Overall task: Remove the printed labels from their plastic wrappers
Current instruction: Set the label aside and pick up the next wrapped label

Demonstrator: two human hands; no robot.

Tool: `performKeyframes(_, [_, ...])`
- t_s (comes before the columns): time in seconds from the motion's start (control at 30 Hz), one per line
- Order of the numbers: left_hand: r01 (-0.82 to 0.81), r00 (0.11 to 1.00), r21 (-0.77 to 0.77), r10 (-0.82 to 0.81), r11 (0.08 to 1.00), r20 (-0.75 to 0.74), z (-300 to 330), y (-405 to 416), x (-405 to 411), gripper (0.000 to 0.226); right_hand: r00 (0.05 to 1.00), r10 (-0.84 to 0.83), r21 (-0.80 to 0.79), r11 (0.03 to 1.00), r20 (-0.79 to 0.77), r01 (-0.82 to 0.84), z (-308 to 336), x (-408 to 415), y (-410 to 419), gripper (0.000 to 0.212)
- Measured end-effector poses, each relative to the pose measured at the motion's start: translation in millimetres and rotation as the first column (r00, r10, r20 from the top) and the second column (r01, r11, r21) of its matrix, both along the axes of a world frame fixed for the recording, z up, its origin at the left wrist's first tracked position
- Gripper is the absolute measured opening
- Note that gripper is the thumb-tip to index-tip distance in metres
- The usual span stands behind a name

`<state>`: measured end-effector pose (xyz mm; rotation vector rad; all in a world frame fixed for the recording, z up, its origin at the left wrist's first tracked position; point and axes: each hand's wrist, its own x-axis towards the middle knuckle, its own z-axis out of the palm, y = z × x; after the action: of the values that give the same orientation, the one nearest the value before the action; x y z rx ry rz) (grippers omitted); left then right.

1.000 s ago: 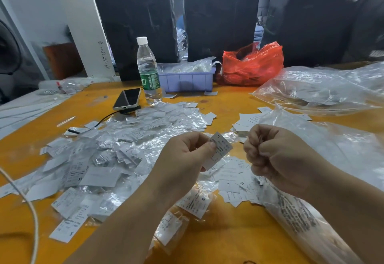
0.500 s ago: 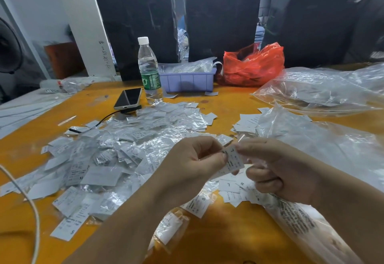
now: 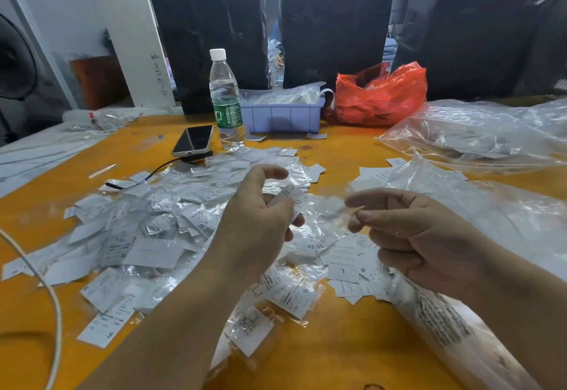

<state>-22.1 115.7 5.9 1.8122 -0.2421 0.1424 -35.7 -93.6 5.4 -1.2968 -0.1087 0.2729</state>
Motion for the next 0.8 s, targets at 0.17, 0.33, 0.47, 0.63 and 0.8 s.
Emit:
performKeyframes(0.17, [0.134,0.99,0.079,-0.129,0.988,-0.06,3,-1,-3,0.021,1.0,-0.001,0.012,1.0,-0.002,0.001,2,-2,2,0.023])
performKeyframes(0.33, [0.243,0.968,0.05,-0.239,0.969,-0.082,5,-8,-7,0.016,1.0,0.018,-0.042,0.999,0.015,-0.017,3,-3,5,0.021])
performKeyframes(0.47, [0.27,0.961,0.05,-0.266,0.962,-0.076,4,-9,-7,0.024,0.999,0.029,-0.066,0.997,0.024,-0.027,2,-4,5,0.022])
performKeyframes(0.63, [0.237,0.971,0.093,-0.236,0.967,-0.023,0,-11,-8,0.014,0.992,0.122,-0.119,0.986,0.039,-0.117,1,-6,3,0.039])
performKeyframes(0.8, [0.269,0.963,0.067,-0.269,0.961,-0.012,4,-8,-9,0.017,0.998,0.04,-0.134,0.99,0.057,-0.032,2,-5,5,0.031])
